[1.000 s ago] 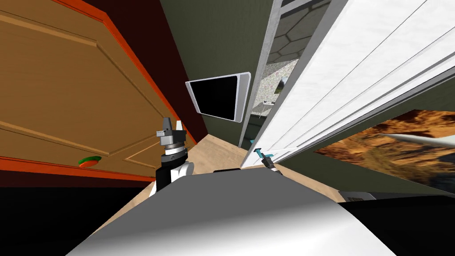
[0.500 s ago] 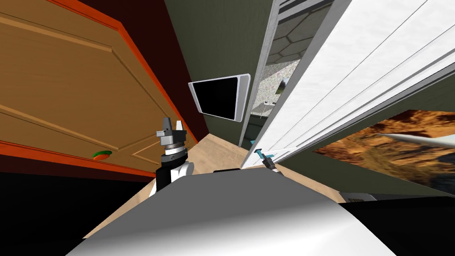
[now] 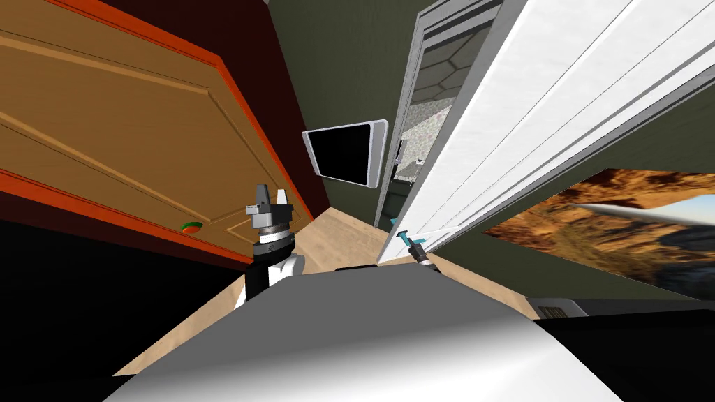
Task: Pull the door open
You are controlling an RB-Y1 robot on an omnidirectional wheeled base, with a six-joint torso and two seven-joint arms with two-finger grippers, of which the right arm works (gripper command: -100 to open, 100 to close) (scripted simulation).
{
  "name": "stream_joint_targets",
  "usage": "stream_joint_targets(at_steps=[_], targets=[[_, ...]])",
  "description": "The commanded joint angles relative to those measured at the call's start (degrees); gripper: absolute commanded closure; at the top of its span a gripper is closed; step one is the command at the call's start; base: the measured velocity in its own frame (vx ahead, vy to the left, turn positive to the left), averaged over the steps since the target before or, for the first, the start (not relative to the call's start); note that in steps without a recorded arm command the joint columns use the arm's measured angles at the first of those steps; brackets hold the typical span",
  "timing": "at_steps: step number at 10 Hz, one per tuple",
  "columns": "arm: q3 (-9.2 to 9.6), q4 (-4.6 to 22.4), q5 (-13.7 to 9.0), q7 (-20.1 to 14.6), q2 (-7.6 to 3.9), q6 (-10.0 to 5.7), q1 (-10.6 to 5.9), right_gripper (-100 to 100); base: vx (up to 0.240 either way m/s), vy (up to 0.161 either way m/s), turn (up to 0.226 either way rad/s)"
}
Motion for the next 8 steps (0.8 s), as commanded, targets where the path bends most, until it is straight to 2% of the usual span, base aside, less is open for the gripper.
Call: stream_joint_targets(at_steps=[1,2,3,5,8], targets=[[0.87,-1.34,0.26,0.95,1.23,1.59,-0.19,100,-0.23,-0.093,0.117],[1.07,-2.35,0.21,1.47,1.67,2.74,-0.35,100,-0.232,-0.074,0.096],[1.07,-2.35,0.21,1.47,1.67,2.74,-0.35,100,-0.162,-0.04,0.026],[1.48,-4.43,0.11,2.53,2.57,5.09,-0.67,100,-0.125,-0.061,0.044],[2.09,-7.56,-0.05,4.12,3.92,8.63,-1.16,100,-0.191,-0.076,0.113]])
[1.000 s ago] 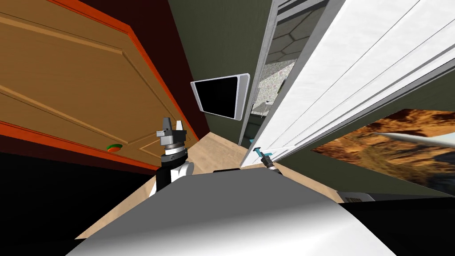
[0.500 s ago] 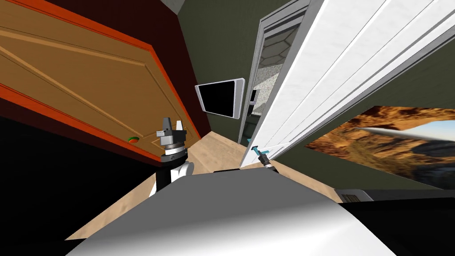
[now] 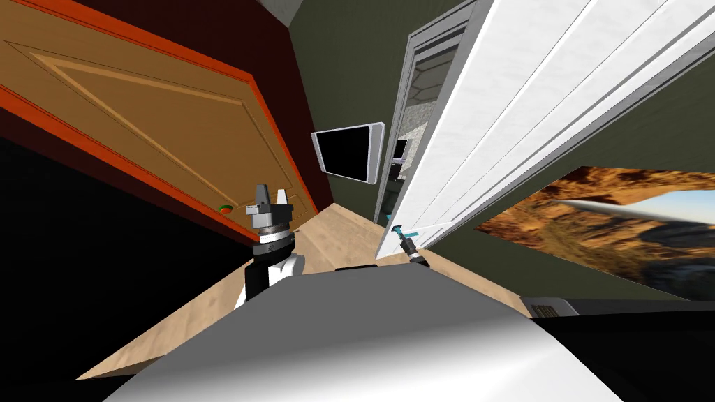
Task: Pull the door open
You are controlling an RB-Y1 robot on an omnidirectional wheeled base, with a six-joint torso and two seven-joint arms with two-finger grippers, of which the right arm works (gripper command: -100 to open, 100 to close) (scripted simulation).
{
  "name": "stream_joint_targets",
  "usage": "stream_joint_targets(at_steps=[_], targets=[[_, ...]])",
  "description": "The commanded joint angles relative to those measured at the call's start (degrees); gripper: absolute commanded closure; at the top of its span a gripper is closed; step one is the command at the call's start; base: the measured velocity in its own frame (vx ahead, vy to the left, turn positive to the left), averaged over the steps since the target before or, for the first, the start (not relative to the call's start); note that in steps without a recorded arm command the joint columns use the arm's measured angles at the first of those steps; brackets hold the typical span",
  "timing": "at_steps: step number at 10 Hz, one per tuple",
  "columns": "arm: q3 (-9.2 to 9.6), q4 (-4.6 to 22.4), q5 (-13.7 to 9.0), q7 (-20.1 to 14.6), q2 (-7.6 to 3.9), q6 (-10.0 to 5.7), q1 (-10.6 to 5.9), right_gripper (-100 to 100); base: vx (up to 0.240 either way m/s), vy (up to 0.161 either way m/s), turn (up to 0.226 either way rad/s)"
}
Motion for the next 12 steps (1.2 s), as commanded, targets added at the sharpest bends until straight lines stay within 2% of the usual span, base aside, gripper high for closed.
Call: stream_joint_targets(at_steps=[1,3,5,6,8,10,12], targets=[[0.97,-1.14,0.27,0.82,1.16,1.69,-0.11,100,-0.205,-0.106,0.094],[1.34,-3.0,0.17,1.76,1.95,3.77,-0.4,100,-0.182,-0.14,0.1],[1.5,-3.86,0.13,2.19,2.32,4.73,-0.53,100,-0.12,-0.087,0.038],[1.73,-4.98,0.07,2.75,2.8,5.99,-0.7,100,-0.084,-0.105,0.057],[1.99,-6.31,0.0,3.41,3.37,7.47,-0.9,100,-0.069,-0.156,0.084],[2.62,-6.02,0.29,3.33,3.86,7.36,-0.88,100,-0.038,-0.075,0.059],[2.39,-4.13,-0.15,2.42,2.88,5.57,-0.9,100,-0.1,0.023,0.242]])
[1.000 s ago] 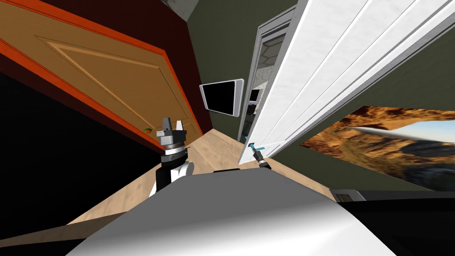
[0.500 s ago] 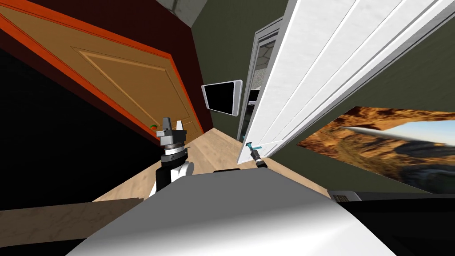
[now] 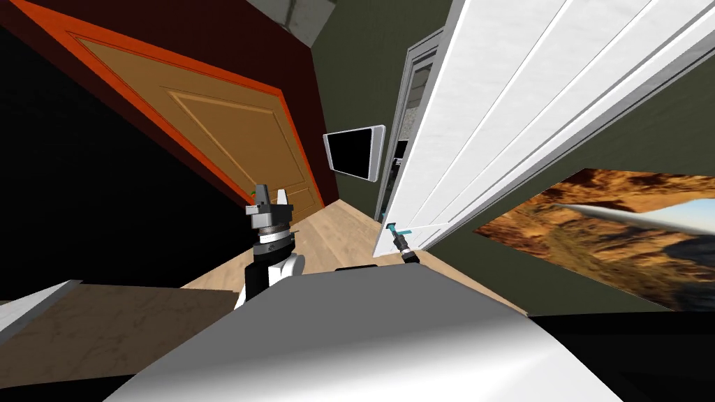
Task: Pull the door open
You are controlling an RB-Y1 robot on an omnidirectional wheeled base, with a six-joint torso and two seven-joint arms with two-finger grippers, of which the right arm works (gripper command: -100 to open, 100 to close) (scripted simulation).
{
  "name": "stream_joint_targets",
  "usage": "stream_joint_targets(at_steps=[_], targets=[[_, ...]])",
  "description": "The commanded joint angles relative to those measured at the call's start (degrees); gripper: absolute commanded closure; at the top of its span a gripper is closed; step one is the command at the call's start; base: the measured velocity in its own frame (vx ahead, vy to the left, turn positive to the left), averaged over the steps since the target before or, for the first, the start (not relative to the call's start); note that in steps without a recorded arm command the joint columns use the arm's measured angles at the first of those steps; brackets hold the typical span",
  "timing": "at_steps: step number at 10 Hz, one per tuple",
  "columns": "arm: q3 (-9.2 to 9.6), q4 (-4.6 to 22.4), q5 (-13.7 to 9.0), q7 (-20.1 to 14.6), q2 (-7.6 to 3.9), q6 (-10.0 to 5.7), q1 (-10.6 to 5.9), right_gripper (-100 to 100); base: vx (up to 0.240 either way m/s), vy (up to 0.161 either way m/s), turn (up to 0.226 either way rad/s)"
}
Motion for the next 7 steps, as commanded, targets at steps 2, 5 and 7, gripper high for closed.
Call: stream_joint_targets(at_steps=[2,5,7], targets=[[-0.27,2.72,-0.55,-1.35,-1.29,-2.42,0.34,100,-0.16,0.002,0.223],[-0.95,5.91,-1.35,-2.82,-3.07,-5.41,0.37,100,-0.21,-0.041,0.267],[-1.47,8.36,-1.96,-3.94,-4.43,-7.7,0.39,100,-0.196,-0.07,0.218]])
